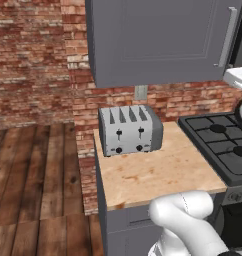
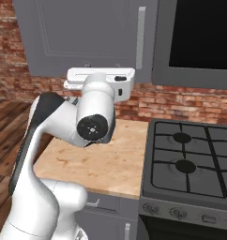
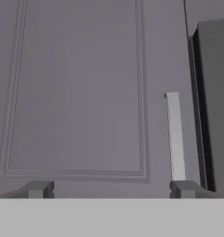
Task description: The dining table condiment station is running low on mayonnaise. Refill the condiment station by opening the cabinet and taking the mayonnaise from the cabinet and placing it on the dining table.
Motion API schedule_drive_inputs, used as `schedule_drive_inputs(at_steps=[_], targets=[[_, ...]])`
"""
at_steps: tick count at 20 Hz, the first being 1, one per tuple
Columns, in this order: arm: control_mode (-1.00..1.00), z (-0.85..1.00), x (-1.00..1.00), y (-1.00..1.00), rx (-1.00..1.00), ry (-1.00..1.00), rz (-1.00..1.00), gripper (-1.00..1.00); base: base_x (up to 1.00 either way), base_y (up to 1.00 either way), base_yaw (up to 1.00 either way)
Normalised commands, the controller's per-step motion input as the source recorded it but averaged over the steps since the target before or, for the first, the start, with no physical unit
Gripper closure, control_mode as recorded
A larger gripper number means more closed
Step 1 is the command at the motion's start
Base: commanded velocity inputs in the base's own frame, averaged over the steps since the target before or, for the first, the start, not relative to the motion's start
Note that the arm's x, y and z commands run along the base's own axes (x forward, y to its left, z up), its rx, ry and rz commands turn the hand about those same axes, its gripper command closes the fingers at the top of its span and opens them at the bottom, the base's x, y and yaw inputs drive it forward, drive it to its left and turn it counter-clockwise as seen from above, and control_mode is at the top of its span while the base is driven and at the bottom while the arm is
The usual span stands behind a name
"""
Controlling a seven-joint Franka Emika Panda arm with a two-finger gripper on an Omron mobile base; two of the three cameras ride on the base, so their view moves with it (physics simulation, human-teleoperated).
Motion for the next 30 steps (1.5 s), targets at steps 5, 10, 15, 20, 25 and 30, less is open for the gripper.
schedule_drive_inputs(at_steps=[5, 10, 15, 20, 25, 30], targets=[[-1.00, 0.05, 0.46, -0.25, 0.03, -0.18, 0.00, -1.00, 0.00, 0.00, 0.00], [-1.00, 0.16, 0.28, -0.27, 0.00, -0.05, 0.00, -1.00, 0.00, 0.00, 0.00], [-1.00, 0.17, 0.15, -0.26, 0.00, 0.00, -0.01, -1.00, 0.00, 0.00, 0.00], [-1.00, 0.14, 0.07, -0.25, 0.00, 0.00, -0.02, -1.00, 0.00, 0.00, 0.00], [-1.00, 0.01, 0.11, -0.15, 0.00, 0.01, 0.00, -1.00, 0.00, 0.00, 0.00], [-1.00, 0.00, 0.16, -0.14, 0.00, 0.00, 0.00, -1.00, 0.00, 0.00, 0.00]])
